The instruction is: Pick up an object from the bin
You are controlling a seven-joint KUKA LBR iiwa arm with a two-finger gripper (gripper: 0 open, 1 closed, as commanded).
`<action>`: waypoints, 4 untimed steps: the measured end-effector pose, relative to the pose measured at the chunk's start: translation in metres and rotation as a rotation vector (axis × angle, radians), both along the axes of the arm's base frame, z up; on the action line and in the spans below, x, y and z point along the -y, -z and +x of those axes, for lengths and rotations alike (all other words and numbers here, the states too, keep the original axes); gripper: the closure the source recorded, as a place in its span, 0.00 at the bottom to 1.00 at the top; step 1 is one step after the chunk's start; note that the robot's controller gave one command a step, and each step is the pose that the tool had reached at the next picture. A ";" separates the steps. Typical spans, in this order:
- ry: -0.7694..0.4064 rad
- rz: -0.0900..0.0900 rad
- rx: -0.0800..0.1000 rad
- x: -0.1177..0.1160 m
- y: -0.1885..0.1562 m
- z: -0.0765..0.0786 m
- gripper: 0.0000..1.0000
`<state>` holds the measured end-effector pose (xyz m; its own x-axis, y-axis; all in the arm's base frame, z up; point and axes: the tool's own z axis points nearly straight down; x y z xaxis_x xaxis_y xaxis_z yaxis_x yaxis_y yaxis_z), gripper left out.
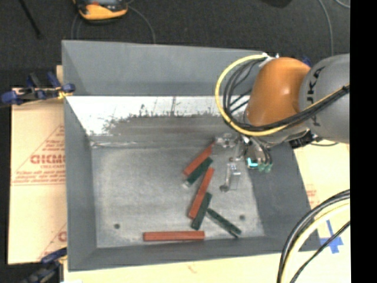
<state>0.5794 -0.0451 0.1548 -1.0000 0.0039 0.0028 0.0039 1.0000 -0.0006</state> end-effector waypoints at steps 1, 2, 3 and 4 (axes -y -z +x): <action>-0.001 -0.001 0.007 0.000 -0.004 0.002 0.00; 0.023 0.000 0.014 -0.009 0.051 -0.001 0.00; -0.203 -0.001 0.012 0.000 0.079 0.066 1.00; -0.203 0.000 0.012 0.000 0.079 0.066 1.00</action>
Offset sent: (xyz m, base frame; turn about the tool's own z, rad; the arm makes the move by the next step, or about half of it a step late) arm -0.0068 0.0156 -0.0848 0.0369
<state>0.6453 -0.0452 0.0759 -0.9802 -0.1978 -0.0087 -0.1978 0.9802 -0.0022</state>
